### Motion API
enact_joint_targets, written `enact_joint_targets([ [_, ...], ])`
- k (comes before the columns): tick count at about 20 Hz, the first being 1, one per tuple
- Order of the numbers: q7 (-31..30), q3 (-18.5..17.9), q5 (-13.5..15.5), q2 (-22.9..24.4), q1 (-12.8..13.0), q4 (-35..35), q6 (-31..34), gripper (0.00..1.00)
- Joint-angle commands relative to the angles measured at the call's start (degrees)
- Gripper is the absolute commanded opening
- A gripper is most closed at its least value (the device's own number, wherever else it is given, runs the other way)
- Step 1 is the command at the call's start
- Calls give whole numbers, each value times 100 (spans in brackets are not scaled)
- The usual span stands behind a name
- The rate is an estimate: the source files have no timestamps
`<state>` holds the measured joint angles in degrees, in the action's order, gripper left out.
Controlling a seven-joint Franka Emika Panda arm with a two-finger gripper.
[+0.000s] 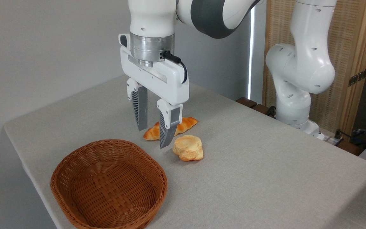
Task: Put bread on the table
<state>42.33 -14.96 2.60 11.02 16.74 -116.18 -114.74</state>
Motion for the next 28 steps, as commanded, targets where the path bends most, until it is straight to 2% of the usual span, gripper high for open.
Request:
enact_joint_targets([
  [1,-276,-60,-145,-82,40,148,-4,100],
  [4,-541,-60,-198,-109,40,174,-4,100],
  [21,-568,-51,-119,-135,32,209,-4,100],
  [23,-568,54,-110,-135,-213,209,-4,100],
  [26,-533,597,30,-153,-766,209,-4,100],
  [28,-524,853,92,-153,-1039,209,-4,100],
])
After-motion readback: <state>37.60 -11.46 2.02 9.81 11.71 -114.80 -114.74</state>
